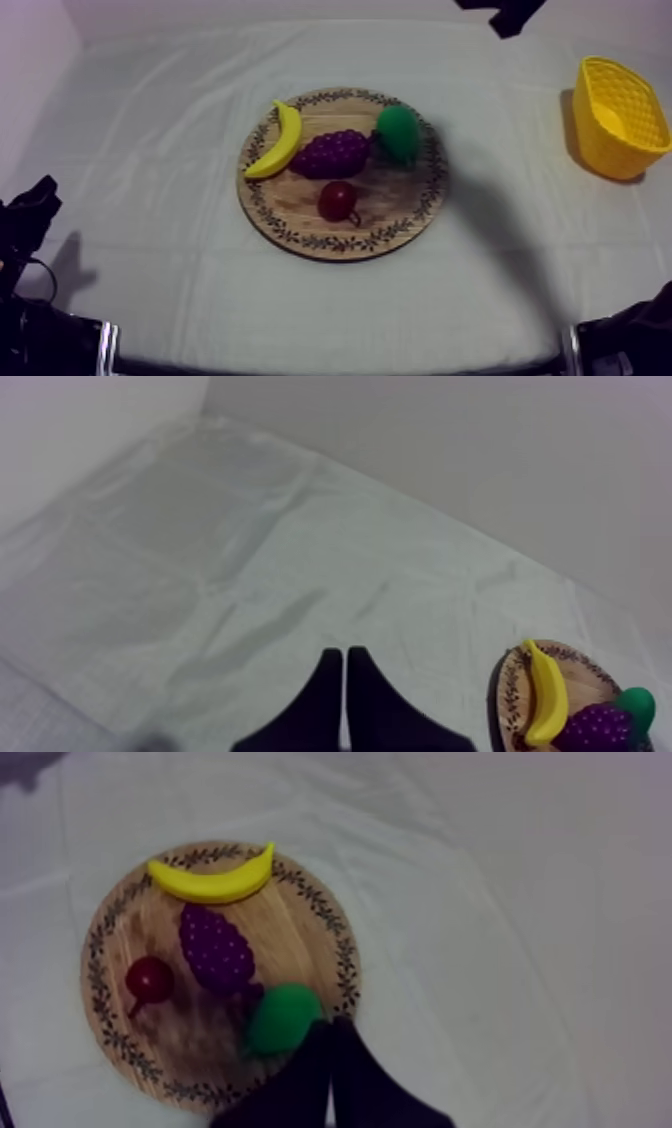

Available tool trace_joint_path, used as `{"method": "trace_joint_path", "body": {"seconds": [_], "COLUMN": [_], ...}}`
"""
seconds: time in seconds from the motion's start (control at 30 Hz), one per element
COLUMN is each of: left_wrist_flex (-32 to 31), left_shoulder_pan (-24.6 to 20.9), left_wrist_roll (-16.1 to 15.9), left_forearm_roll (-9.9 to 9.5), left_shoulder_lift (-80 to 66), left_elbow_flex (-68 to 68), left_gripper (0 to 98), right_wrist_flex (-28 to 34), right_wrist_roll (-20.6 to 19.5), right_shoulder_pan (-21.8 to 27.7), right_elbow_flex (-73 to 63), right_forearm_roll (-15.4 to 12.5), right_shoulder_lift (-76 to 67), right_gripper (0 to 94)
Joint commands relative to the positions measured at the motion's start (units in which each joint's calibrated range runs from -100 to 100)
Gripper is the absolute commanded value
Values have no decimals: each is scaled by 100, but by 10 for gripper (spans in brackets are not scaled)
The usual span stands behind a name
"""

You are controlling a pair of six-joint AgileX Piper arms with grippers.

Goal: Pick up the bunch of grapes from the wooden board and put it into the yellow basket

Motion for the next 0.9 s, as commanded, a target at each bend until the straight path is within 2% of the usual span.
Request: {"method": "trace_joint_path", "body": {"seconds": [0.0,0.23,0.43,0.6,0.7,0.87], "left_wrist_flex": [-1,-1,-1,-1,-1,-1], "left_shoulder_pan": [-3,-3,-3,-3,-3,-3], "left_wrist_roll": [-1,-1,-1,-1,-1,-1], "left_forearm_roll": [0,0,0,0,0,0], "left_shoulder_lift": [5,5,5,5,5,5], "left_elbow_flex": [0,0,0,0,0,0], "left_gripper": [1,1,1,1,1,1], "right_wrist_flex": [94,294,296,322,344,354], "right_wrist_roll": [219,313,186,160,78,-30], "right_shoulder_pan": [-65,-317,-549,-636,-701,-737], "right_elbow_flex": [-168,-572,-721,-863,-922,-880], "right_forearm_roll": [2,44,185,192,265,331], "right_shoulder_lift": [271,754,991,1181,1272,1325], "right_gripper": [6,6,7,45,142,491]}}
